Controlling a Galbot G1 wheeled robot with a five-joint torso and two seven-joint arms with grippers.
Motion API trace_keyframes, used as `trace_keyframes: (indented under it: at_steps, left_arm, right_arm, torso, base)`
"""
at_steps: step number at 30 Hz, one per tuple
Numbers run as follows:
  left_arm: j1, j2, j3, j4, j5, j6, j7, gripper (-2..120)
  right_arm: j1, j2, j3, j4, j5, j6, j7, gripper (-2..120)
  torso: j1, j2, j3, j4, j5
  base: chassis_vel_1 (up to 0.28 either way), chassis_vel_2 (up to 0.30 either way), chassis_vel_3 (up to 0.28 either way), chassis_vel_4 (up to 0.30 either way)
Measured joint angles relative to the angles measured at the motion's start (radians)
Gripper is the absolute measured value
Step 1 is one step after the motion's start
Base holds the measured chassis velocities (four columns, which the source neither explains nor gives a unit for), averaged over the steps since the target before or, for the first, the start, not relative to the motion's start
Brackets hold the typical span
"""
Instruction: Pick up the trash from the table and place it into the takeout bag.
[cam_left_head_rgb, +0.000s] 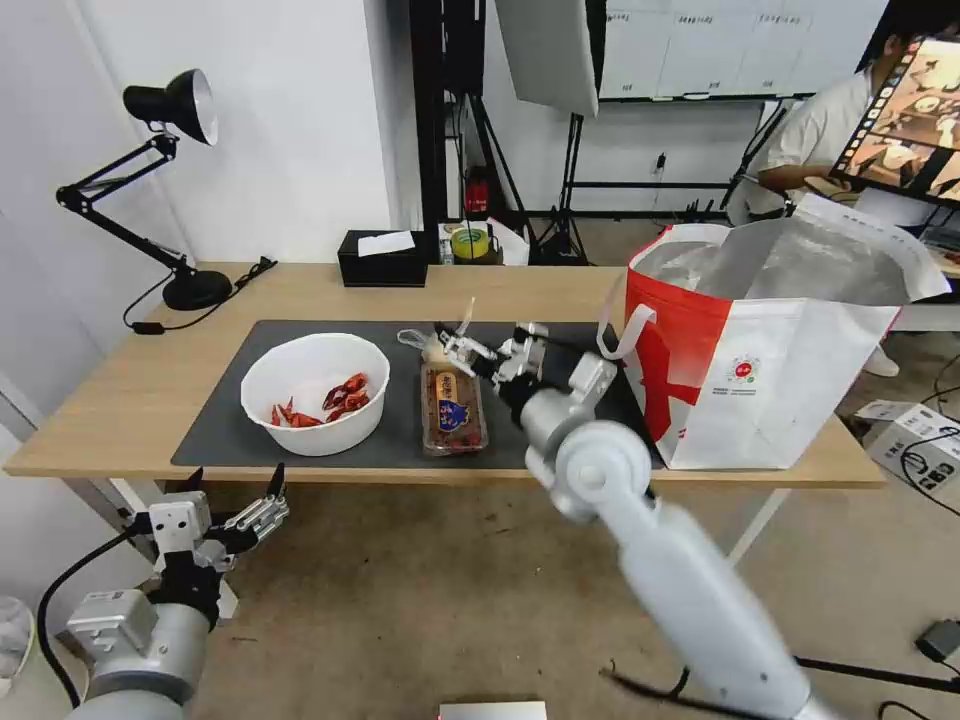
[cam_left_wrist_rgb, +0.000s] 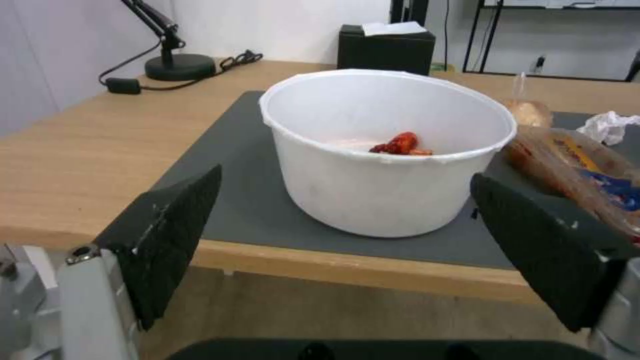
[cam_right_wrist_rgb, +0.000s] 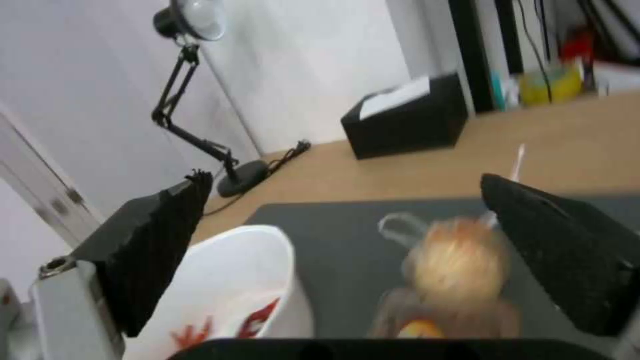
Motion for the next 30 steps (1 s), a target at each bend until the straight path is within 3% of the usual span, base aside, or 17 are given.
trace_keyframes:
  at_steps: [8,11,13,19,27,30]
  left_arm:
    - [-0.003,-0.005,-0.002,-0.004,0.001,0.0,0.0,100]
    - [-0.009,-0.004,-0.004,-0.005,-0.008,0.0,0.004,100]
    - [-0.009,-0.004,-0.004,-0.005,-0.01,0.0,0.004,100]
    - [-0.029,-0.003,0.004,-0.001,-0.034,-0.017,0.034,100]
    - [-0.034,0.001,0.006,0.003,-0.035,-0.024,0.04,100]
    - [-0.037,0.002,0.008,0.004,-0.035,-0.024,0.04,100]
  right_arm:
    - [0.108,-0.017,-0.078,-0.102,-0.045,-0.023,-0.05,73]
    - [0.189,-0.011,-0.142,-0.213,-0.043,-0.04,-0.116,56]
    - [0.193,-0.01,-0.146,-0.221,-0.043,-0.041,-0.123,54]
    - [0.298,-0.004,-0.214,-0.425,-0.088,-0.049,-0.341,26]
    - [0.314,-0.011,-0.24,-0.5,-0.153,-0.071,-0.468,0]
    - [0.327,-0.009,-0.25,-0.522,-0.163,-0.081,-0.489,0]
  torso:
    - [0.0,0.0,0.0,0.0,-0.0001]
    - [0.0,0.0,0.0,0.0002,-0.0001]
    - [0.0,0.0,0.0,0.0002,-0.0001]
    - [0.0,0.0,0.0,0.0001,-0.0002]
    - [0.0,0.0,0.0,0.0,-0.0001]
    - [0.0,0.0,0.0,0.0,-0.0001]
  base:
    - [0.0,0.0,0.0,0.0]
    - [0.0,0.0,0.0,0.0]
    - [0.0,0.0,0.0,0.0]
    - [0.0,0.0,0.0,0.0]
    - [0.0,0.0,0.0,0.0]
    - [0.0,0.0,0.0,0.0]
